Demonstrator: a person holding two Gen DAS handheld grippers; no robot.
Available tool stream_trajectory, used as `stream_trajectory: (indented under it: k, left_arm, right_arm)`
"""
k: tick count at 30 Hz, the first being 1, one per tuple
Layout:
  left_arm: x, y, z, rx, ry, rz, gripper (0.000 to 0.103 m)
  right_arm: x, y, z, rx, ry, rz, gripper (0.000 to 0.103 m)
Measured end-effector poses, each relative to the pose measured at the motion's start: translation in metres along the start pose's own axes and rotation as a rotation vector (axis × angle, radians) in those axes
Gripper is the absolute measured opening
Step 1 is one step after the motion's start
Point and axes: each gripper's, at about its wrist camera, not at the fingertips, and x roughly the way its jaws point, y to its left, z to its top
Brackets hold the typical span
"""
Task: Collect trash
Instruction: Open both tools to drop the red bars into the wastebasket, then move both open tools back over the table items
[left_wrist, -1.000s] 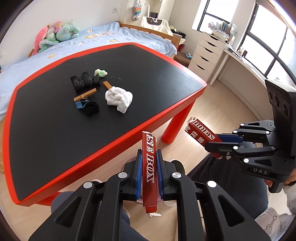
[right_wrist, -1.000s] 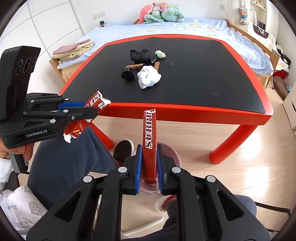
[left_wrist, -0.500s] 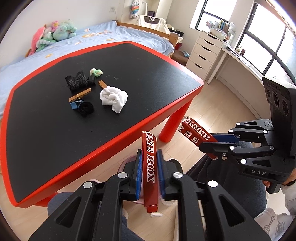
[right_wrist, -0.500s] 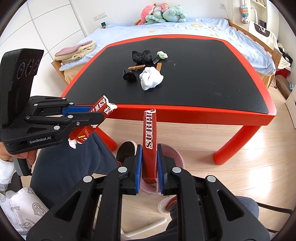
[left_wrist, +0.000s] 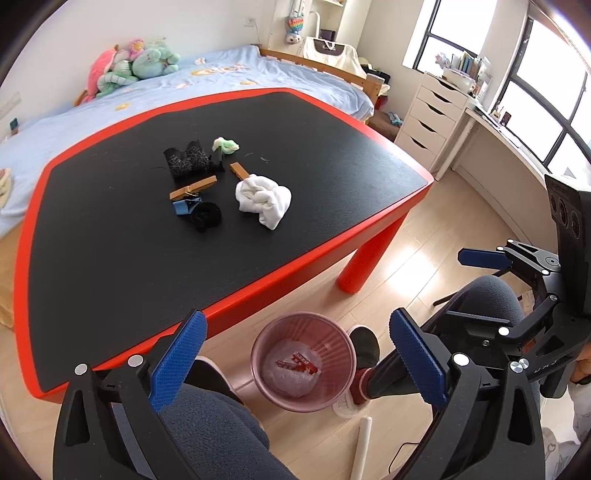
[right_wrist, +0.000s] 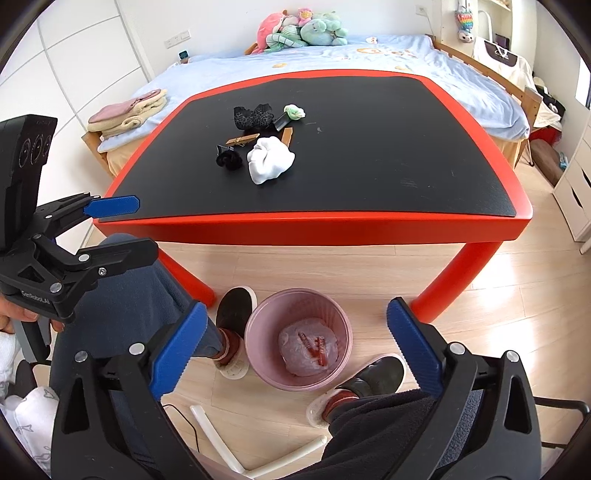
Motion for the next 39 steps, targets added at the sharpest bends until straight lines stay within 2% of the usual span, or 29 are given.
stream_trajectory:
  k: [17, 27, 39]
  left_arm:
    - [-0.012, 0.023, 0.007, -0.044, -0.017, 0.039, 0.095]
    - [-0.004, 0.054, 0.036, -0.071, -0.023, 0.061, 0.095]
    - [0.038, 0.083, 0.059, -0.121, 0.035, 0.04, 0.095]
  right_arm:
    - [-0.001, 0.007, 0.01, -0.032, -0.005, 0.006, 0.098]
    - [0.003, 0.011, 0.046, -0.095, -0.033, 0.024, 0.098]
    - [0.036, 0.008, 0.093, -0.179, -0.021, 0.052, 0.098]
